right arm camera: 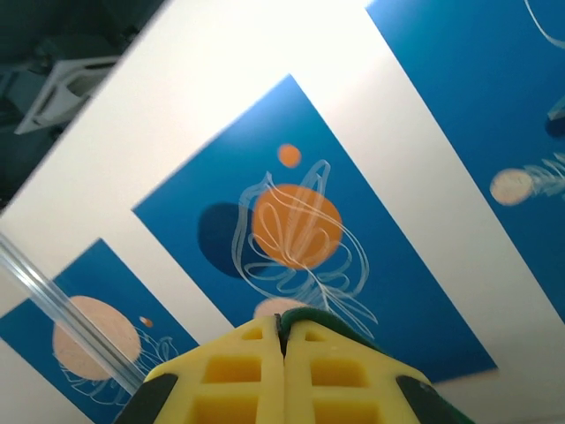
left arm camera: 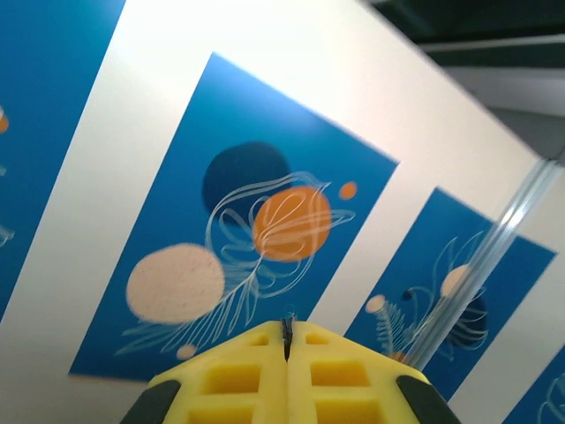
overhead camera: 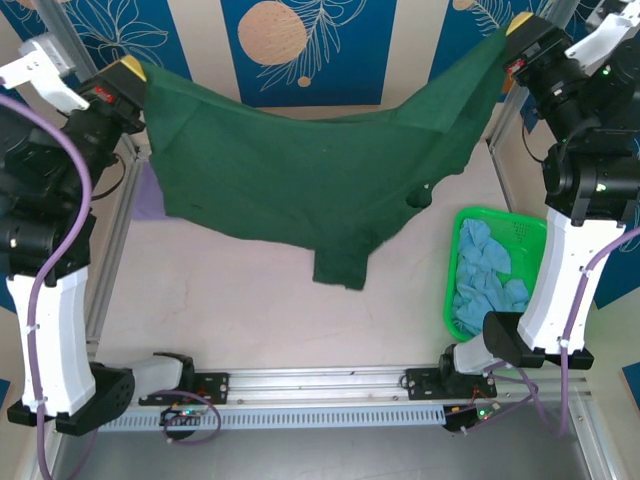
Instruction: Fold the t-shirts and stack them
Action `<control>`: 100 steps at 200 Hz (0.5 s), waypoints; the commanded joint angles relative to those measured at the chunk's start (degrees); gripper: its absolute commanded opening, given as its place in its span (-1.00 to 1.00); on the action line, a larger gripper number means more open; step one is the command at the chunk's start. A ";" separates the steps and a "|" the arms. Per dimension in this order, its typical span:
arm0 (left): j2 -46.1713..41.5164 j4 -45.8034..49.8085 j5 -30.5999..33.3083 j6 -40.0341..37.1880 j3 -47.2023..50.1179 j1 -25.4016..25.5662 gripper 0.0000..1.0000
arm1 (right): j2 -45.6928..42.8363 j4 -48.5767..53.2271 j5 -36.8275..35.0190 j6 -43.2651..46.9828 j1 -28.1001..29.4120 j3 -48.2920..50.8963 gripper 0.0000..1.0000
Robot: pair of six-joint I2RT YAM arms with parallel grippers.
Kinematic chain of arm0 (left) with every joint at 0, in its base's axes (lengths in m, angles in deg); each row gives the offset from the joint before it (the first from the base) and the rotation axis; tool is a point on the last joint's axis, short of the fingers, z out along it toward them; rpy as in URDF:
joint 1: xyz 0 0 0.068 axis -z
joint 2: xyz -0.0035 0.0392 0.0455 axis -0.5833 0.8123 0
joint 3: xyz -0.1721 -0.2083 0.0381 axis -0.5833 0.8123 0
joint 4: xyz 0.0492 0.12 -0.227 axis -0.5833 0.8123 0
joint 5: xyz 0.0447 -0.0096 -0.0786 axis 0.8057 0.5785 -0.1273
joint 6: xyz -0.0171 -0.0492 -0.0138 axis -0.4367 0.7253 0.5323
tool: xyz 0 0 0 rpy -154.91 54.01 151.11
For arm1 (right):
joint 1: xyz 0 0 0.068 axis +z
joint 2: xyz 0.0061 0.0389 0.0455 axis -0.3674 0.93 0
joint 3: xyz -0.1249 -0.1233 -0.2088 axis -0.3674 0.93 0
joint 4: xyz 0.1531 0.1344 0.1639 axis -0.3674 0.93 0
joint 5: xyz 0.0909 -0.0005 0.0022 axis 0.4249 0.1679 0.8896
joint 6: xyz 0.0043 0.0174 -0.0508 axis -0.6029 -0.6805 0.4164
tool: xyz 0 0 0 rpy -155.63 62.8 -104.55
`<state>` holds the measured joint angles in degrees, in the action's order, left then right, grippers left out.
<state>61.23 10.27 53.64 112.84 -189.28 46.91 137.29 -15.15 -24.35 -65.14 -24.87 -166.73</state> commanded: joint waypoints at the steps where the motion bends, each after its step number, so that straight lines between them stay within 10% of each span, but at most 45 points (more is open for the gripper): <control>1: -0.93 -3.85 -1.61 -0.98 -2.80 0.91 -1.00 | 0.44 -2.92 -2.47 2.60 0.82 -3.97 -1.00; 100: 11.90 -0.57 7.04 9.60 -5.72 -0.86 -1.00 | 15.69 -0.72 -6.98 3.18 4.21 -13.41 -1.00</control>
<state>66.47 8.11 55.70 117.81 -194.72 47.34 145.95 -16.88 -27.14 -62.36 -20.94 -178.47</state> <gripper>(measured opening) 0.040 0.062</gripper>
